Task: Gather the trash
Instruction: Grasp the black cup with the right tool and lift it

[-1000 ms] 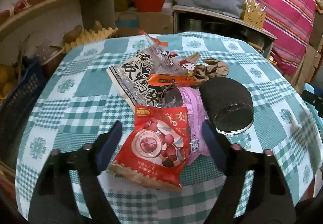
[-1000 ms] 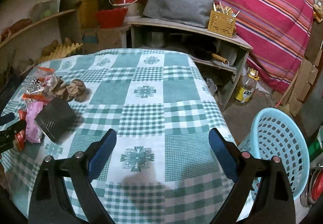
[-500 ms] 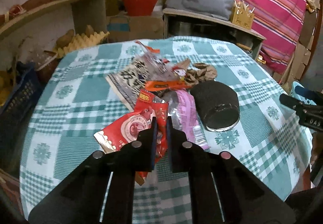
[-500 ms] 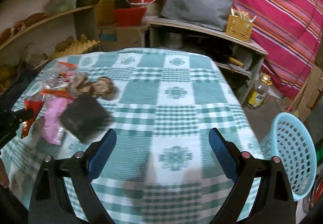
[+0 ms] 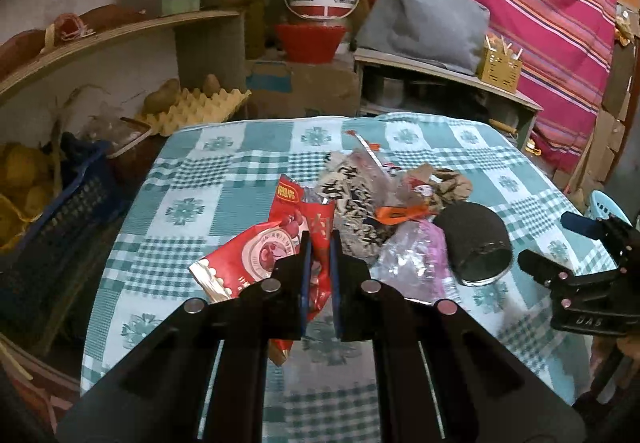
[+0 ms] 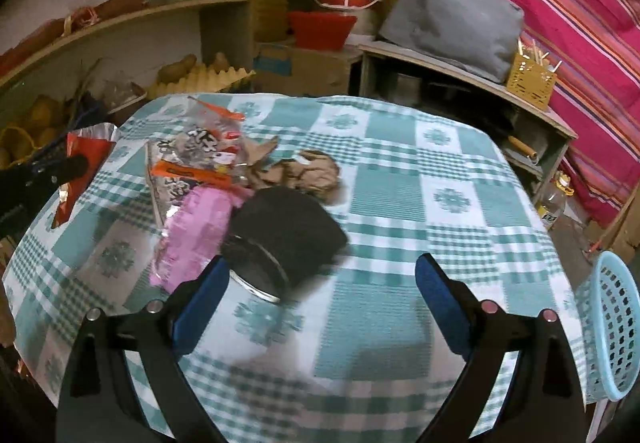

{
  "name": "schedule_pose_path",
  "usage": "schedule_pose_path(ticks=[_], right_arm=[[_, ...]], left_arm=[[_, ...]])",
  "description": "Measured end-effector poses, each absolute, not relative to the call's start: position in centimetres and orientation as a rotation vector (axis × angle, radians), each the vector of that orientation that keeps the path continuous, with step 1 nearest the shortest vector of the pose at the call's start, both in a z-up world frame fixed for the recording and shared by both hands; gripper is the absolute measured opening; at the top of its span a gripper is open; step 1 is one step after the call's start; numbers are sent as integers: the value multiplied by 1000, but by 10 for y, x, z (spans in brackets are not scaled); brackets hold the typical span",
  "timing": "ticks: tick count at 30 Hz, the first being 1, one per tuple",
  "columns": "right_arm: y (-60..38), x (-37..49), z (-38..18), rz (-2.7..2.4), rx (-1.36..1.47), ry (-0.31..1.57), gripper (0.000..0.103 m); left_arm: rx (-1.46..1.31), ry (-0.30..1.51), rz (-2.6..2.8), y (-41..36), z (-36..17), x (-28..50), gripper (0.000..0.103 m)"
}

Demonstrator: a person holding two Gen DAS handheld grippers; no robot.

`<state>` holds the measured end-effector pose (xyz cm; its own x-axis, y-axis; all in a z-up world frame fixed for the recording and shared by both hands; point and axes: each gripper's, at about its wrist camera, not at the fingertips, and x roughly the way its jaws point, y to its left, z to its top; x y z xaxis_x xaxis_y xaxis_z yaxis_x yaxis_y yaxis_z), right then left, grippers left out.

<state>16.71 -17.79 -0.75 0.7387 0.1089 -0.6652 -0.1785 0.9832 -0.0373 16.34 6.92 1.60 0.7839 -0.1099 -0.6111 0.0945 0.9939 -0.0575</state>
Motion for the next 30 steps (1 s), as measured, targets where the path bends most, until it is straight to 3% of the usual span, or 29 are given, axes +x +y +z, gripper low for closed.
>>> schedule_pose_path(ticks=[22,25,26,30], right_arm=[[-143,211,-44,137,-78,835,93],[-143,212,-45,153,-70,836,90],[-144,212,-45,158,-69,837,82],[-147,212,-43,191,-61,843,81]], left_arm=[[-85,677,-72,96,12,180,7],[-95,686,-71,95,10,182,7],[-93,687,-69,94,10,182,7],[-95,680,-71,88,14,182,7]])
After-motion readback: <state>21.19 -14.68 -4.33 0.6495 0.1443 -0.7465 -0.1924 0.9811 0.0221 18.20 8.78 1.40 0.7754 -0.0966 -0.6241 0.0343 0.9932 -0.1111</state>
